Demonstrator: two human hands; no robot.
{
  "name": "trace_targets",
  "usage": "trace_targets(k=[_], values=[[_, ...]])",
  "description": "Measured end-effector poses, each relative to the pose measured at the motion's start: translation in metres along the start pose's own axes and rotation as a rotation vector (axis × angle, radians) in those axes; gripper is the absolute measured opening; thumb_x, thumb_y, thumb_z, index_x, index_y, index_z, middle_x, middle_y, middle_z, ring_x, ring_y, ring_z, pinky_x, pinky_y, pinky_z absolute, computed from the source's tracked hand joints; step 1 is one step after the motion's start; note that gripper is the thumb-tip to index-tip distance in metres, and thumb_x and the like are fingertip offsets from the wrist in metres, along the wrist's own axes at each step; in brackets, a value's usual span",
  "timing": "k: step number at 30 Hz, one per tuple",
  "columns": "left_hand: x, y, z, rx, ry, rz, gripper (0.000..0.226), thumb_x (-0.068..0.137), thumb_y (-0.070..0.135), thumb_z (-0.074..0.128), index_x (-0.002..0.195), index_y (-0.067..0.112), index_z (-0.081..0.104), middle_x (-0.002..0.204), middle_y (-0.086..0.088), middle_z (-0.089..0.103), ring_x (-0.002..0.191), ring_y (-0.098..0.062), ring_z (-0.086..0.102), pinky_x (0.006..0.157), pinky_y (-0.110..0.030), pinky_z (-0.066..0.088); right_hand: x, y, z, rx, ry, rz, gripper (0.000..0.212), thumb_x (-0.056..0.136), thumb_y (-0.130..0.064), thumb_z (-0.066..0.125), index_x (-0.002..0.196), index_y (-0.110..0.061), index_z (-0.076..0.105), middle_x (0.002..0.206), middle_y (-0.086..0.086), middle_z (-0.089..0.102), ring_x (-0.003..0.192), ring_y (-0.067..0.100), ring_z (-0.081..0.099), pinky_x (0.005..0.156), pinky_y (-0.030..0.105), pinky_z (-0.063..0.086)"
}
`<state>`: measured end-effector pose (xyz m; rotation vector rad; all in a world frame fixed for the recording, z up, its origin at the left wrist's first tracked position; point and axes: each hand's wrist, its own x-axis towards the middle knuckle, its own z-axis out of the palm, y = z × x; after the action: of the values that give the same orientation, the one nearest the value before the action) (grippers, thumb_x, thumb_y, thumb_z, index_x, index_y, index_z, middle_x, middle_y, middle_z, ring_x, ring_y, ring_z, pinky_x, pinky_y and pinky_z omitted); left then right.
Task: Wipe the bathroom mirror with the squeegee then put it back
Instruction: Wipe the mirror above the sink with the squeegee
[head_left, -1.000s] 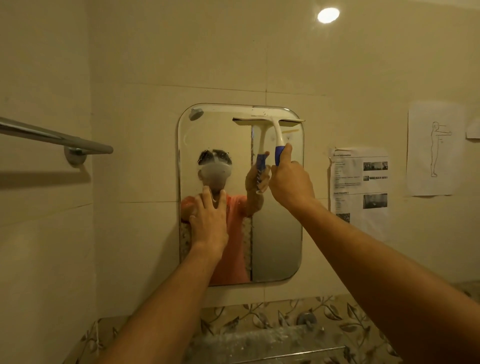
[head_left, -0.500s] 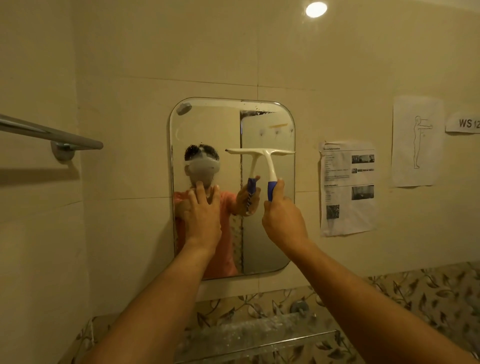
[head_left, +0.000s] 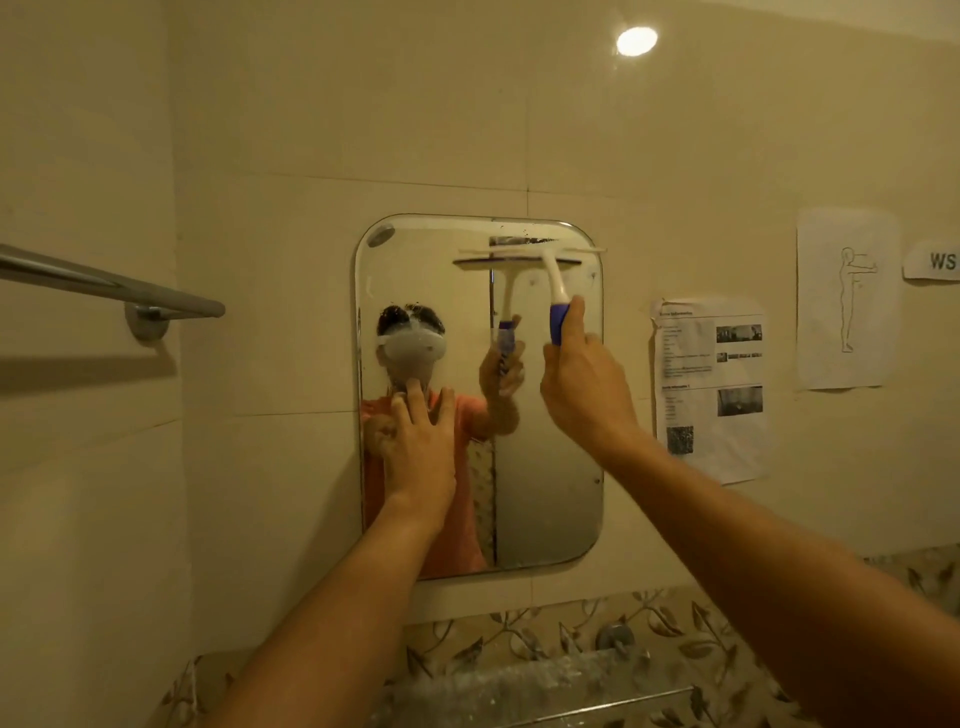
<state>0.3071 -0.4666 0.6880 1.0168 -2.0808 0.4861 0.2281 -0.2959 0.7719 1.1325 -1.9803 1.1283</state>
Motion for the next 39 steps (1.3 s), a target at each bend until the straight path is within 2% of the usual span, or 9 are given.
trace_targets(k=[5, 9, 13, 17, 24, 29, 34, 39], values=[[0.002, -0.001, 0.001, -0.009, -0.02, 0.006, 0.11, 0.08, 0.023, 0.08, 0.16, 0.027, 0.004, 0.16, -0.021, -0.002, 0.143, -0.041, 0.014, 0.102, -0.054, 0.046, 0.053, -0.018, -0.014, -0.039, 0.014, -0.003, 0.077, 0.105, -0.021, 0.048, 0.161, -0.014, -0.006, 0.1, 0.012, 0.055, 0.073, 0.019, 0.056, 0.063, 0.031, 0.045], [0.002, -0.001, 0.003, -0.021, 0.001, 0.004, 0.11, 0.081, 0.014, 0.079, 0.16, 0.027, 0.004, 0.161, -0.02, -0.001, 0.145, -0.041, 0.013, 0.105, -0.054, 0.044, 0.061, -0.018, -0.01, -0.046, -0.04, 0.044, 0.078, 0.105, -0.022, 0.048, 0.161, -0.016, -0.007, 0.104, 0.014, 0.055, 0.078, 0.023, 0.059, 0.065, 0.035, 0.051], [0.003, -0.001, 0.006, 0.001, 0.006, 0.008, 0.11, 0.081, 0.016, 0.079, 0.161, 0.027, 0.005, 0.161, -0.02, -0.001, 0.145, -0.041, 0.012, 0.105, -0.054, 0.044, 0.059, -0.01, 0.003, -0.086, -0.01, 0.055, 0.079, 0.105, -0.023, 0.049, 0.161, -0.016, -0.007, 0.11, 0.016, 0.057, 0.08, 0.021, 0.057, 0.066, 0.032, 0.044], [0.002, -0.002, 0.007, 0.006, 0.006, 0.011, 0.108, 0.081, 0.017, 0.078, 0.16, 0.027, 0.006, 0.161, -0.021, -0.001, 0.145, -0.042, 0.011, 0.106, -0.056, 0.043, 0.052, -0.006, 0.013, -0.071, 0.041, 0.048, 0.078, 0.106, -0.025, 0.047, 0.16, -0.017, -0.007, 0.116, 0.018, 0.056, 0.085, 0.023, 0.056, 0.07, 0.033, 0.044], [0.003, -0.001, 0.007, 0.021, 0.007, 0.012, 0.107, 0.081, 0.018, 0.078, 0.16, 0.026, 0.007, 0.161, -0.022, 0.0, 0.145, -0.042, 0.012, 0.106, -0.056, 0.043, 0.039, 0.0, 0.022, -0.049, 0.037, 0.065, 0.073, 0.106, -0.024, 0.046, 0.16, -0.017, -0.001, 0.111, 0.017, 0.056, 0.082, 0.022, 0.057, 0.067, 0.033, 0.043], [0.002, -0.001, 0.007, 0.037, 0.005, 0.009, 0.109, 0.079, 0.024, 0.08, 0.16, 0.026, 0.007, 0.161, -0.022, 0.002, 0.143, -0.042, 0.014, 0.104, -0.056, 0.044, 0.026, -0.001, 0.019, -0.043, -0.014, 0.101, 0.078, 0.102, -0.022, 0.052, 0.159, -0.017, -0.002, 0.106, 0.015, 0.059, 0.083, 0.025, 0.062, 0.064, 0.033, 0.046], [-0.002, -0.001, 0.002, 0.025, 0.023, 0.015, 0.105, 0.082, 0.035, 0.076, 0.161, 0.026, 0.007, 0.161, -0.021, 0.002, 0.145, -0.039, 0.015, 0.106, -0.054, 0.043, -0.011, 0.005, 0.028, 0.029, -0.05, 0.159, 0.074, 0.105, -0.024, 0.046, 0.159, -0.017, -0.003, 0.091, 0.008, 0.057, 0.069, 0.018, 0.058, 0.054, 0.028, 0.046], [-0.005, -0.002, -0.001, 0.02, 0.025, 0.016, 0.104, 0.082, 0.04, 0.076, 0.16, 0.026, 0.009, 0.161, -0.021, 0.004, 0.145, -0.039, 0.016, 0.106, -0.052, 0.044, -0.045, 0.022, 0.039, 0.008, -0.065, 0.165, 0.072, 0.105, -0.022, 0.046, 0.159, -0.018, -0.002, 0.085, 0.002, 0.055, 0.069, 0.017, 0.06, 0.061, 0.034, 0.057]])
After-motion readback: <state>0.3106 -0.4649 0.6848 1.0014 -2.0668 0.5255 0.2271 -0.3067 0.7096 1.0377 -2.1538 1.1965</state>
